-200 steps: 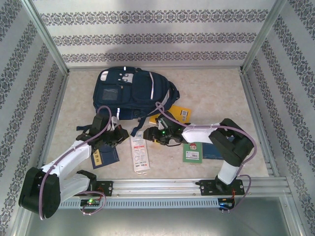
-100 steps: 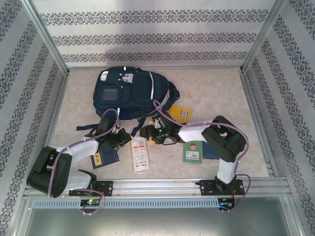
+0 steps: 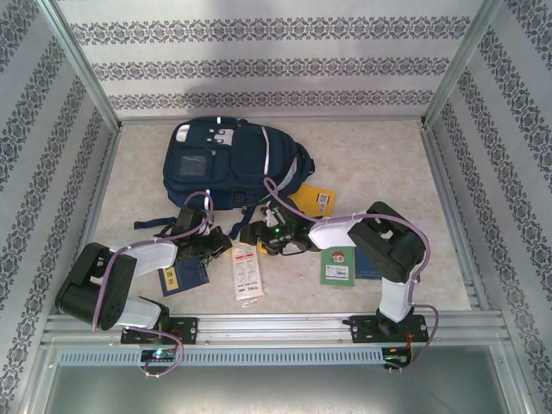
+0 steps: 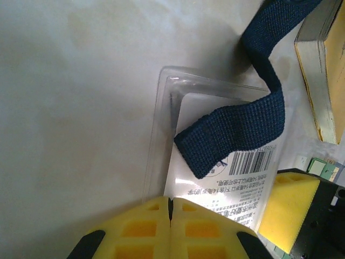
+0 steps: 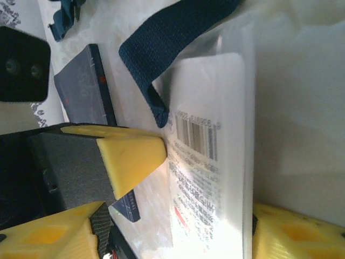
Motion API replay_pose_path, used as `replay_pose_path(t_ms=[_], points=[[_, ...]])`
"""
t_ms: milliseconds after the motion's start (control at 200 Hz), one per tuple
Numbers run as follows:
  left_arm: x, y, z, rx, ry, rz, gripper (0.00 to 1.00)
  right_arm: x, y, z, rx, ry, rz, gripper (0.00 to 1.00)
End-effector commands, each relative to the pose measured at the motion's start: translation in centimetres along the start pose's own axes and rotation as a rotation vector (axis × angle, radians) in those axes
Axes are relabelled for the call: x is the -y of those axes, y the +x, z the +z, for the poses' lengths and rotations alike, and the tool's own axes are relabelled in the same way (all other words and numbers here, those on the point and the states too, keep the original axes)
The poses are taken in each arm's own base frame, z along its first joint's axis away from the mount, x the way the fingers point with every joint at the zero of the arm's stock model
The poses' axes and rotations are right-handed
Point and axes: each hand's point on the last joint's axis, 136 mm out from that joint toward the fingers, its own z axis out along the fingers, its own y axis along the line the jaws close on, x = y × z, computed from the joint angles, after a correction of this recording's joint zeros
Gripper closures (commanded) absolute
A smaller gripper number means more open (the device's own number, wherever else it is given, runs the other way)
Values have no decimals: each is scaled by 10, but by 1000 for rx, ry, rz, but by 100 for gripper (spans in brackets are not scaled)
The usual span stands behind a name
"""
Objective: Pack the student bag
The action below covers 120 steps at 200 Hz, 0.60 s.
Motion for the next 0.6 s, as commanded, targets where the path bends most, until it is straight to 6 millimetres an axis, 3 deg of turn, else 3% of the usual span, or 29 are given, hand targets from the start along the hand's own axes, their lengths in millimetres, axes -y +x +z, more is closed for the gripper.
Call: replay_pose_path(t_ms=[0, 85, 185, 285, 340, 495, 595], points=[[-16, 7, 5, -9, -49, 8, 100, -11, 8, 9, -52, -38, -12, 40], [-10, 6, 3, -10, -31, 8, 100, -8, 8, 14, -54, -29, -3, 56], [2, 5, -6, -5, -5, 17, 100, -1, 5, 12, -33, -10, 9, 84], [16, 2, -25, 26, -2, 52, 99, -1, 1, 4, -9, -9, 2, 92], [25, -1, -39, 53, -5, 82, 91, -5, 0, -4, 0, -16, -10, 94], [53, -3, -73, 79, 19, 166, 53, -28, -4, -35, 17, -69, -109, 98], [77, -1, -86, 56, 77, 223, 39, -50, -5, -59, 23, -138, -184, 98]])
